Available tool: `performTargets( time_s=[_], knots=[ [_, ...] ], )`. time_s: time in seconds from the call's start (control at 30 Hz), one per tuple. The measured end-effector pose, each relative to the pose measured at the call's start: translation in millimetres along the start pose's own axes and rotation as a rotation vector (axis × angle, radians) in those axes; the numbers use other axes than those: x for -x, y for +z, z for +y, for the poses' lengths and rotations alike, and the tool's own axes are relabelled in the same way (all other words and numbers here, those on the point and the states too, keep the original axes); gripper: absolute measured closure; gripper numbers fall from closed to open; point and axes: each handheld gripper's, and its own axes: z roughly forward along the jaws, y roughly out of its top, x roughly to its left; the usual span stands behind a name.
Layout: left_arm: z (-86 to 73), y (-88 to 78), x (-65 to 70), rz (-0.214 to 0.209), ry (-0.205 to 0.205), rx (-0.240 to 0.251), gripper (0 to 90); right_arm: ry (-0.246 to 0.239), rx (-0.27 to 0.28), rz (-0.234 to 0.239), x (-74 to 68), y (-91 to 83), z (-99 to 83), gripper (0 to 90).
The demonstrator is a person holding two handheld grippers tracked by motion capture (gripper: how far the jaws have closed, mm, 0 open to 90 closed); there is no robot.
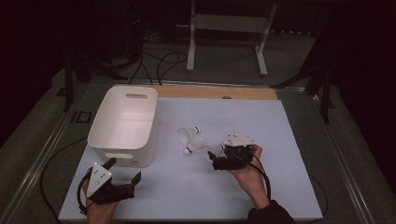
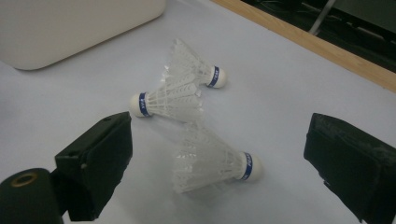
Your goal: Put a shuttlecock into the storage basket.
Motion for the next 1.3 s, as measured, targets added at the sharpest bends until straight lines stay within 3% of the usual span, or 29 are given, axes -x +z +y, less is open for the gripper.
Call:
performTargets(
  time_s=[0.73, 1.3],
  knots=[
    [-0.1, -0.1, -0.4, 0.0, -0.001, 0.001, 0.3, -0.012, -0.046, -0.006, -4.9, 20.0, -1.9, 7.8],
    [-0.1, -0.2, -0.4, 0.0, 0.0, 0.001, 0.3, -0.031, -0.119, -0.014, -7.0, 43.0, -7.2, 11.1]
  ],
)
